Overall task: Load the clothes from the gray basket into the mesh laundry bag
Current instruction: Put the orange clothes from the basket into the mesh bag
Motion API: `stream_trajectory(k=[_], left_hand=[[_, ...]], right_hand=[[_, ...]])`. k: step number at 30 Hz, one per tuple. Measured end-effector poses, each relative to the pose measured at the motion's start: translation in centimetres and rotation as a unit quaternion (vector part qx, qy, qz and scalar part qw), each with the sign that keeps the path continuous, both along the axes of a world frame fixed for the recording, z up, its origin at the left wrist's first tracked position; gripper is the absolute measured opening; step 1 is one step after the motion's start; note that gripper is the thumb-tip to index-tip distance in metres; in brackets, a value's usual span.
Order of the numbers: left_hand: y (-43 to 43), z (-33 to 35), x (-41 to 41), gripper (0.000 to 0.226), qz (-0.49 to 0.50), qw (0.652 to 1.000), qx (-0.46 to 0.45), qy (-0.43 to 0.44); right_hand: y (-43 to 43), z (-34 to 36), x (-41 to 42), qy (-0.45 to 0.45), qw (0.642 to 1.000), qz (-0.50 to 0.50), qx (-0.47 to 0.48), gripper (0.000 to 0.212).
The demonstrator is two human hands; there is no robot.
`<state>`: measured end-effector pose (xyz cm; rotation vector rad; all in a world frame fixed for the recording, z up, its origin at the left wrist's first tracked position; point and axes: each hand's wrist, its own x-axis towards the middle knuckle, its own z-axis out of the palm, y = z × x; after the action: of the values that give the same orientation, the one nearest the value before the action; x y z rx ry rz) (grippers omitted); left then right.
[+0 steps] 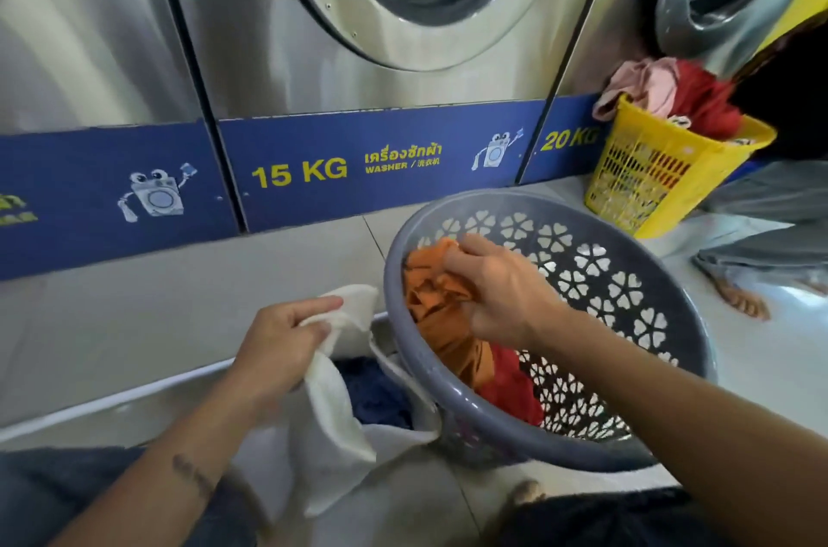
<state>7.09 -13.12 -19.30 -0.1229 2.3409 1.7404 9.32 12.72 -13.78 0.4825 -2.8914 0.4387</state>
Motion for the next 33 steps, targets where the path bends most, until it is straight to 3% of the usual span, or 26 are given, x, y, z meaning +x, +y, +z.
stream_trajectory(k=[3, 5, 7, 9, 11, 13, 17, 19, 21, 23, 31, 33], left_hand=[[-0.6, 1.7, 0.9, 0.036, 0.005, 0.999, 0.044, 0.024], [-1.1, 3.1, 1.4, 0.035, 0.007, 0.995, 0.097, 0.033], [-1.5, 4.6, 1.8, 0.034, -0.002, 0.99, 0.129, 0.052], [-1.9, 5.7, 2.2, 0.033, -0.011, 0.985, 0.16, 0.066], [-2.3, 6.1, 2.3, 0.035, -0.007, 0.982, 0.176, 0.072], [-2.7, 6.2, 2.2, 0.043, -0.004, 0.982, 0.172, 0.079], [-3.0, 5.5, 1.9, 0.049, 0.0, 0.99, 0.122, 0.076], [-3.0, 5.0, 1.7, 0.045, -0.003, 0.992, 0.104, 0.075], [-2.9, 4.6, 1.5, 0.044, 0.0, 0.993, 0.094, 0.075], [-2.9, 4.4, 1.4, 0.04, 0.007, 0.993, 0.085, 0.076], [-2.6, 4.5, 1.3, 0.035, 0.065, 0.99, 0.108, 0.067], [-2.4, 4.7, 1.2, 0.036, 0.064, 0.989, 0.113, 0.075]], right_hand=[[-3.1, 3.6, 2.1, 0.132, 0.991, 0.027, -0.021, 0.039], [-5.1, 4.7, 3.2, 0.171, 0.983, 0.047, -0.047, 0.04], [-6.9, 4.7, 4.0, 0.133, 0.986, 0.084, -0.054, 0.043], [-8.3, 3.8, 4.4, 0.018, 0.99, 0.129, -0.047, 0.041], [-8.9, 2.3, 4.6, -0.078, 0.987, 0.132, -0.05, 0.054], [-8.6, 0.8, 4.4, -0.077, 0.992, 0.093, -0.042, 0.073], [-7.1, -0.9, 2.9, 0.011, 0.999, -0.035, 0.019, 0.097], [-6.2, -1.5, 2.3, -0.035, 0.995, -0.092, 0.021, 0.099], [-5.3, -2.2, 2.0, -0.123, 0.989, -0.08, -0.031, 0.088], [-5.3, -2.5, 2.1, -0.14, 0.986, -0.056, -0.067, 0.069], [-9.0, -1.3, 3.3, 0.13, 0.991, 0.011, 0.02, 0.027], [-10.7, -1.8, 3.7, 0.132, 0.983, 0.084, 0.098, 0.02]])
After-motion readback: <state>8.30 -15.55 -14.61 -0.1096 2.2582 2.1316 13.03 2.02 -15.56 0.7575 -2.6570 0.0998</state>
